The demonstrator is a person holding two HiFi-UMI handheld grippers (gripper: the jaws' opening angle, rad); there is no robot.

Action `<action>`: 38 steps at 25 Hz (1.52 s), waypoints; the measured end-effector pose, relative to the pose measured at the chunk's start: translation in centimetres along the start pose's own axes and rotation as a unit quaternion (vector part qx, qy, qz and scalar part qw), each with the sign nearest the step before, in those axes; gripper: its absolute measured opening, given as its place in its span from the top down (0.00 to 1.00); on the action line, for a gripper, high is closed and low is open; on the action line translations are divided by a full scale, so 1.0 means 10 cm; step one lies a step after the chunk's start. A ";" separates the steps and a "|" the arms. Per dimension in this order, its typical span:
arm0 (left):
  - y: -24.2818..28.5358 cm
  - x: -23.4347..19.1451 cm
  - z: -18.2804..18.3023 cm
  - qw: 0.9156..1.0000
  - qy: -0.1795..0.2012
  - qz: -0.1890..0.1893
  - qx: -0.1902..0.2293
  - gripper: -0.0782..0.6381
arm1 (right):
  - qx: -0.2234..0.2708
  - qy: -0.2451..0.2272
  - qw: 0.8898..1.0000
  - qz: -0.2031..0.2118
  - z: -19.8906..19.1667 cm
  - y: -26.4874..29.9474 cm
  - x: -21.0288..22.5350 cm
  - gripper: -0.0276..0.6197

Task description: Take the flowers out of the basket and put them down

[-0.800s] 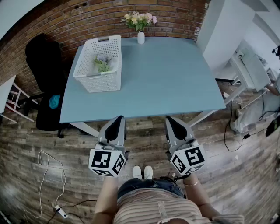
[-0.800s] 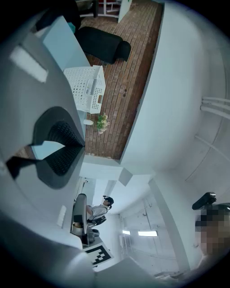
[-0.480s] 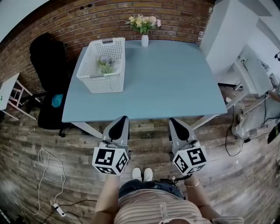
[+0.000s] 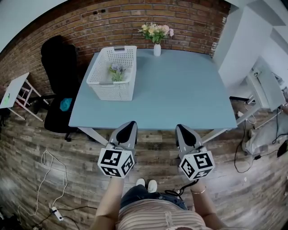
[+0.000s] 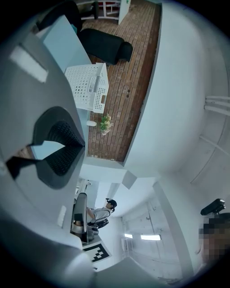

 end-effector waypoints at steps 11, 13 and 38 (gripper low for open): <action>0.04 -0.13 0.23 0.999 -0.005 0.024 0.022 0.86 | 0.026 0.005 1.000 0.017 0.28 0.20 0.11 0.95; 0.04 -0.15 0.28 0.999 -0.001 0.031 0.029 0.86 | 0.026 0.004 0.999 0.022 0.29 0.23 0.11 0.95; 0.74 -1.26 0.70 0.996 0.024 0.079 0.025 0.86 | 0.011 -0.013 0.999 0.031 0.35 1.39 0.21 0.95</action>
Point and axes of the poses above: the fingertips, and each gripper's own axes: y forward along the fingers, x to its right, z out of its top, the point moved 4 cm from there along -y, backward along the fingers, and after that the axes turned 9 degrees about -z, right-handed, at the moved point
